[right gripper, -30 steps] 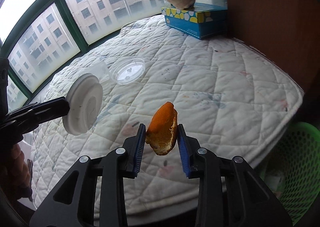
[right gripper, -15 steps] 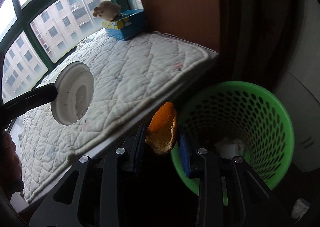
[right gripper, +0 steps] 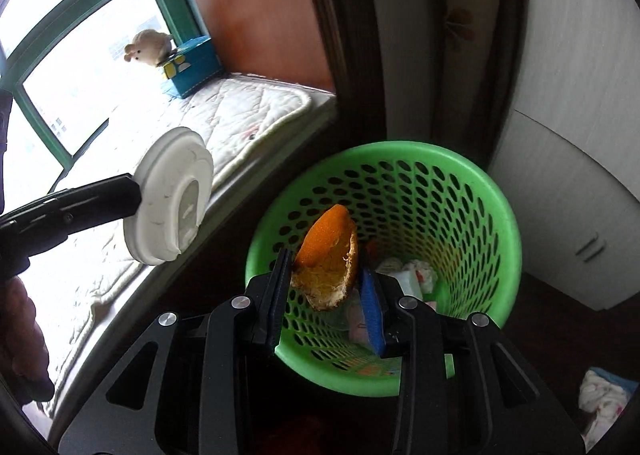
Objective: Collect trash
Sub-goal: 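Carry the white lid and orange peel to the wastebasket and release them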
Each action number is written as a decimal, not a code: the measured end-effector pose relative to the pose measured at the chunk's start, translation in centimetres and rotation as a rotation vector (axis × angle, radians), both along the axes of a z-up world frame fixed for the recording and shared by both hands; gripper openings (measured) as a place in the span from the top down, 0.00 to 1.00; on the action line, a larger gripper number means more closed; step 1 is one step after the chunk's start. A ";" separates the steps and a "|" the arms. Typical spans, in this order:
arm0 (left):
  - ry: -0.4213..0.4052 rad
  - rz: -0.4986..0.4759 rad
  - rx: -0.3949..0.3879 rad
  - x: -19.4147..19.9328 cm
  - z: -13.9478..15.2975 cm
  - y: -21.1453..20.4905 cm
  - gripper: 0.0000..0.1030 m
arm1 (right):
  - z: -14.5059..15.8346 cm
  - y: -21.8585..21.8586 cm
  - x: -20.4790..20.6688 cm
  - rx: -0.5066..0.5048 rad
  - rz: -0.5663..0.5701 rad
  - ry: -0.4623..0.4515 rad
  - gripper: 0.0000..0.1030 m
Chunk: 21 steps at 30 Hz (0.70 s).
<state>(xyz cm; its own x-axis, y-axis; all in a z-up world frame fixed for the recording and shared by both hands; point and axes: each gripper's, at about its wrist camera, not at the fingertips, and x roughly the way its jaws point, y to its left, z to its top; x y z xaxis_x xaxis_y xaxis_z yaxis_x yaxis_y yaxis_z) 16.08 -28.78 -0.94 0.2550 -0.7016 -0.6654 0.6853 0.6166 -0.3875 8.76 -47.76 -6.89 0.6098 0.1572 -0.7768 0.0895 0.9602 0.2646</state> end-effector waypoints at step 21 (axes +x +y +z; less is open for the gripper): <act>0.112 -0.055 0.039 0.7 -4.7 -5.6 0.93 | 0.0 -4.4 -1.7 0.068 -0.094 -0.031 0.50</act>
